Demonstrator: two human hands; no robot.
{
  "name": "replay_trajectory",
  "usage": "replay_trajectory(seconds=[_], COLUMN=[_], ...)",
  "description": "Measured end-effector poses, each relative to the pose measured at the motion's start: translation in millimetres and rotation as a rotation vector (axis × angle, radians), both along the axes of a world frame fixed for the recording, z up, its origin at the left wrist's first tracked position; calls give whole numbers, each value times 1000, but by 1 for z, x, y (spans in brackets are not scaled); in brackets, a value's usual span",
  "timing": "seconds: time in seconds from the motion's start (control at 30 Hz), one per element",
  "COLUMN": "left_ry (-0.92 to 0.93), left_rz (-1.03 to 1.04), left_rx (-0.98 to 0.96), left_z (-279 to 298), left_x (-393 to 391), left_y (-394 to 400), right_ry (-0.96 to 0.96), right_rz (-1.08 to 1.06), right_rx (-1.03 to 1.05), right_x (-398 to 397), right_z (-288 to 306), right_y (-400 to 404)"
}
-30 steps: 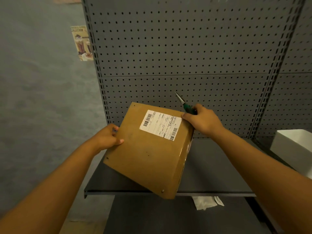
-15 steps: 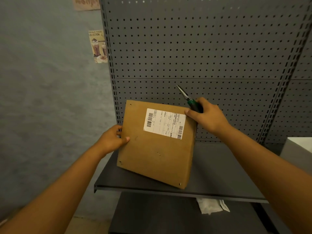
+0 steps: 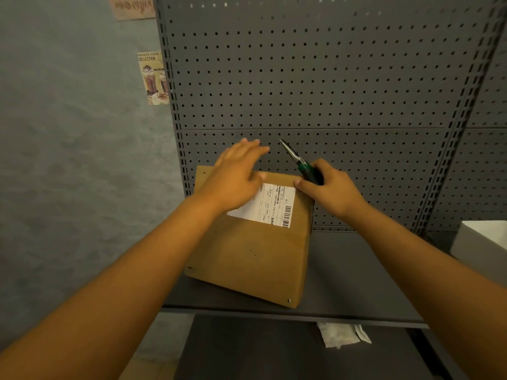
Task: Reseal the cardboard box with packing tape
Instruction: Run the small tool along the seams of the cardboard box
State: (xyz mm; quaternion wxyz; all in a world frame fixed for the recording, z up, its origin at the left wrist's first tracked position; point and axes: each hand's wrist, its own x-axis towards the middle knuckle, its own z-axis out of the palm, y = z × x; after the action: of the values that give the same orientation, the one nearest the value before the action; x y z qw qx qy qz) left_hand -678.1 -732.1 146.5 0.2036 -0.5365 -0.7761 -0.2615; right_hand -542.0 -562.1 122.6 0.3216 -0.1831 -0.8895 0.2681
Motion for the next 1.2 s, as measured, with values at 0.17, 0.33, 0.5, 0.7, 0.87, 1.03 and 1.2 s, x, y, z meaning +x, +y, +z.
replay_trajectory(seconds=[0.17, 0.33, 0.5, 0.7, 0.87, 1.03, 1.2], left_ry=[-10, 48, 97, 114, 84, 63, 64], left_rz=[-6, 17, 72, 143, 135, 140, 151], left_rx=[-347, -323, -304, -292, -311, -320, -317], left_z=[-2, -9, -11, -15, -13, -13, -15], left_x=[0, 1, 0, -3, -5, -8, -8], left_y=[26, 33, 39, 42, 48, 53, 56], right_ry=[17, 45, 94, 37, -90, -175, -225], right_rz=[4, 11, -33, -116, -86, -9, 51], right_rx=[-1, -69, -236, -395, -445, -502, -562], right_x=[0, -1, 6, 31, 44, 52, 59], right_z=[0, -2, -9, -21, -31, -41, -45], right_y=[1, 3, 10, 26, 29, 25, 22])
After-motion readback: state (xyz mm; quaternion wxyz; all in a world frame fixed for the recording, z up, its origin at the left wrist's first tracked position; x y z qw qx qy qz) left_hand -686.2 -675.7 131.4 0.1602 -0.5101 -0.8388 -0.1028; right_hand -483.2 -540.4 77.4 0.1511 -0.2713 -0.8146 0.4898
